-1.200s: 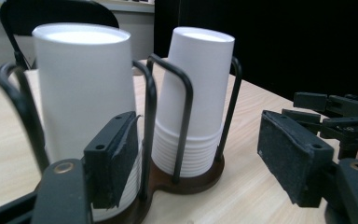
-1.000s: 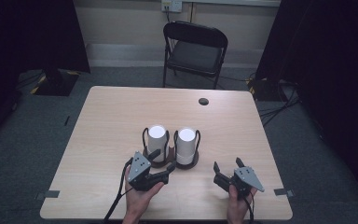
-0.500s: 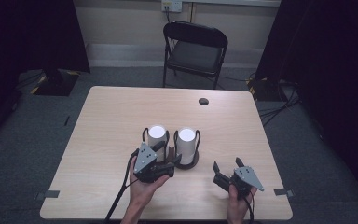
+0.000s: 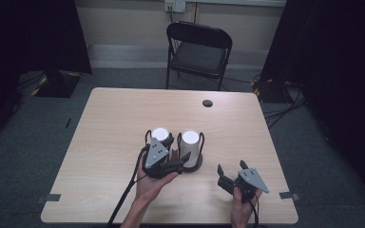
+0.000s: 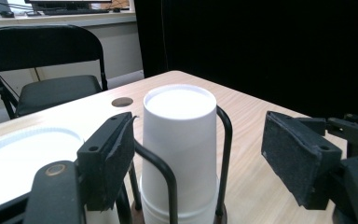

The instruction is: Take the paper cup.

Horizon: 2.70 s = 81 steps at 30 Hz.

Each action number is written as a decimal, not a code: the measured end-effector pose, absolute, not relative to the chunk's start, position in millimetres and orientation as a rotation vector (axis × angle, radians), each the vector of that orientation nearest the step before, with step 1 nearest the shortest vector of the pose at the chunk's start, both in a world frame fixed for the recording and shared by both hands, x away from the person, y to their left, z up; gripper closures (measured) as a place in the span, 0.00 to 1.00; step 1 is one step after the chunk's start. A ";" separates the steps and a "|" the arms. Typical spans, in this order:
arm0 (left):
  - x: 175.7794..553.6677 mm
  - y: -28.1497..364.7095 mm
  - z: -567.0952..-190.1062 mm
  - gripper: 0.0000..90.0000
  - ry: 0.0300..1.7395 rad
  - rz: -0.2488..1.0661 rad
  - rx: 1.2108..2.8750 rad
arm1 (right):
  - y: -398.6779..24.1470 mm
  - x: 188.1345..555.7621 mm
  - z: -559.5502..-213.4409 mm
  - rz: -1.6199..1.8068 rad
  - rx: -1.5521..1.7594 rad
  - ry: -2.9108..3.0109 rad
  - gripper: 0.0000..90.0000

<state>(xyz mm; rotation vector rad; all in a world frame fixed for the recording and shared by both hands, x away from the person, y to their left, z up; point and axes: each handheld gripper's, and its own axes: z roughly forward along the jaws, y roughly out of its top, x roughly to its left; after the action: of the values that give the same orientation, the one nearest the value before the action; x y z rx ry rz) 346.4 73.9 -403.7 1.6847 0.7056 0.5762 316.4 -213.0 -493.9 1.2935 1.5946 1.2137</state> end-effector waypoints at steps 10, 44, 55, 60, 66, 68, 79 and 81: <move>363.1 63.1 -393.0 0.29 0.708 0.574 1.706 | -212.9 316.9 -494.0 1.210 1.295 1.596 0.15; 401.9 37.3 -400.0 0.30 0.708 0.526 1.821 | -214.5 315.0 -494.2 1.238 1.285 1.584 0.15; 401.6 31.8 -404.0 0.34 0.692 0.573 1.872 | -215.1 314.2 -494.3 1.245 1.284 1.576 0.15; 403.1 33.4 -403.4 0.38 0.693 0.566 1.873 | -215.0 314.0 -494.3 1.245 1.285 1.574 0.15; 403.1 34.1 -402.0 0.38 0.704 0.557 1.854 | -215.1 314.0 -494.3 1.248 1.286 1.571 0.15; 403.0 34.9 -401.2 0.38 0.708 0.551 1.845 | -214.9 313.9 -494.3 1.247 1.285 1.570 0.15; 401.7 38.1 -396.3 0.39 0.732 0.543 1.799 | -215.2 314.0 -494.3 1.249 1.285 1.571 0.15; 402.5 39.4 -395.6 0.39 0.761 0.552 1.789 | -215.1 314.1 -494.3 1.248 1.285 1.573 0.15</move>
<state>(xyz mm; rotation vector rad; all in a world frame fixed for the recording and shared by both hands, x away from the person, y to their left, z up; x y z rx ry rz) 402.5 39.4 -395.6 1.7887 0.7606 0.5515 314.1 -215.1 -494.3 1.2854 1.5729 1.2482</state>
